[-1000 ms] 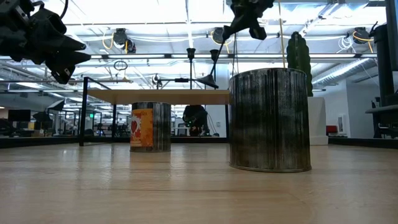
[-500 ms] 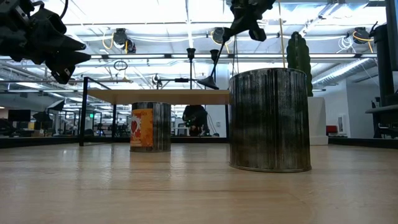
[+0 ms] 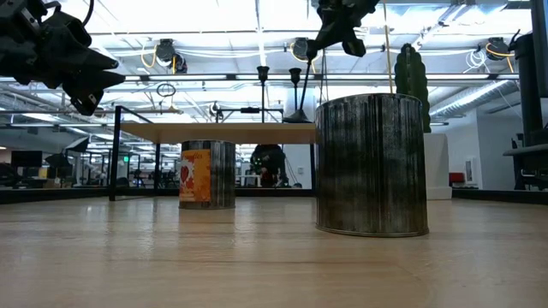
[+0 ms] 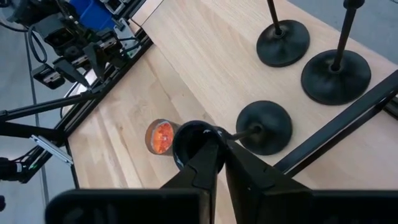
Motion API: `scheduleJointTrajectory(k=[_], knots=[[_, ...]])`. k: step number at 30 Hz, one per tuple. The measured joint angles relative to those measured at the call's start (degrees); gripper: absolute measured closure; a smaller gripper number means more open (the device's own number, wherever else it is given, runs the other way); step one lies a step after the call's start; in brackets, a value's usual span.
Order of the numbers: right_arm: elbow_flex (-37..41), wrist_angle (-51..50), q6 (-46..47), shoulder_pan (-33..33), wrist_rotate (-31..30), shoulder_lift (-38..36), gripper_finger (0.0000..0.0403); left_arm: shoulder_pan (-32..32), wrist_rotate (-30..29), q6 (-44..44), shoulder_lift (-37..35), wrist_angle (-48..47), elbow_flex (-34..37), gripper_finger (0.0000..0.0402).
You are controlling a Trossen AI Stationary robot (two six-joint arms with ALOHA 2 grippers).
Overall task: Pick & Place candle stick holders
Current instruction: Put the candle holder on the shelf
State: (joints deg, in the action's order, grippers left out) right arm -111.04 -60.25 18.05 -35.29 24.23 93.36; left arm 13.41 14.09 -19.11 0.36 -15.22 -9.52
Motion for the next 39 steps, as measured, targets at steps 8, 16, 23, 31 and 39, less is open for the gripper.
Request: scheduleJointTrajectory(k=[8,16,23,31,39], knots=[[0.00,2.18,-1.60,0.02,-0.12,0.03,0.0376,0.00,0.00,0.02,0.00,0.00,0.00,0.0273],[0.09,3.45,-2.91,0.11,-0.11,0.55,0.0395,0.00,0.02,-0.04,0.00,0.02,0.00,0.0273],[0.07,4.19,-4.04,0.11,-0.12,0.55,0.0398,0.00,0.02,-0.02,0.00,0.02,0.00,0.0273],[0.07,-6.57,-12.99,0.46,-6.28,0.57,0.0399,-0.02,0.84,-0.07,0.00,0.01,0.00,0.0272],[7.97,0.76,-13.16,4.07,-7.63,0.55,0.0402,-0.01,0.85,-0.09,0.00,0.00,0.00,0.0272]])
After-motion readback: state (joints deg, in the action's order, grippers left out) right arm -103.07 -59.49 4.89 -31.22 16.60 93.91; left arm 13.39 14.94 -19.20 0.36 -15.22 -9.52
